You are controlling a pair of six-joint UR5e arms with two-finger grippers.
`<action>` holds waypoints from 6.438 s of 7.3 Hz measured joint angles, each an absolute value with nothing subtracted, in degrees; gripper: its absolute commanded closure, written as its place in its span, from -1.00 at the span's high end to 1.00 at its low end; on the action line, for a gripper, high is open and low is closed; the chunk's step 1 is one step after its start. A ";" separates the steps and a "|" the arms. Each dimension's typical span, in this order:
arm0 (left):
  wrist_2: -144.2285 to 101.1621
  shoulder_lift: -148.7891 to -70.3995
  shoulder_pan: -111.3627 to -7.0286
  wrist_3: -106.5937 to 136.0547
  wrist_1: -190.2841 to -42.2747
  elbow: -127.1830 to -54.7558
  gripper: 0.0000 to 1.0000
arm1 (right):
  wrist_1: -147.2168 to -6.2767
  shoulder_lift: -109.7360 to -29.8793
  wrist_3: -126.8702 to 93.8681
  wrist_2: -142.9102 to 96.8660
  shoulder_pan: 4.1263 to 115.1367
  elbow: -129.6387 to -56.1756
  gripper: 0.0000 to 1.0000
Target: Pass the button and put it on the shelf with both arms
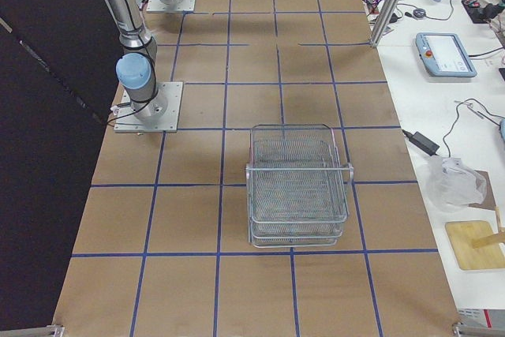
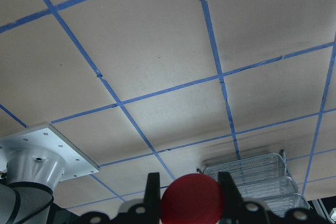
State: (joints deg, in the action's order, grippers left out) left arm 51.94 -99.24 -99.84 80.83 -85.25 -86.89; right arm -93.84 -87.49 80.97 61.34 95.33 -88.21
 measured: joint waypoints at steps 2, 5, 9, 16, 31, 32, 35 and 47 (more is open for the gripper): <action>51.27 -98.95 -99.84 80.91 -85.25 -86.92 -1.00 | -93.89 -87.35 81.28 61.46 96.28 -88.14 0.01; 50.91 -98.73 -99.84 80.94 -85.25 -86.92 -1.00 | -93.86 -87.67 82.23 62.61 96.50 -88.06 -0.47; 51.24 -98.35 -99.85 80.80 -85.23 -87.01 0.88 | -93.86 -87.98 82.81 63.21 96.51 -87.78 -0.51; 72.31 -96.94 -92.57 57.29 -85.46 -86.99 1.00 | -94.03 -87.63 83.53 69.11 94.00 -88.42 -0.52; 93.34 -88.12 -84.30 -4.51 -91.69 -93.57 1.00 | -96.82 -70.63 133.95 73.30 42.77 -85.45 0.84; 93.26 -87.54 -84.33 -4.61 -91.83 -94.35 1.00 | -97.49 -70.42 133.67 73.93 42.68 -85.55 1.00; 92.52 -86.41 -84.90 -3.98 -93.20 -95.11 1.00 | -97.52 -70.86 132.56 74.36 42.74 -86.01 1.00; 90.59 -85.03 -84.49 -14.10 -94.68 -95.11 1.00 | -93.17 -88.21 39.67 82.22 92.41 -86.98 1.00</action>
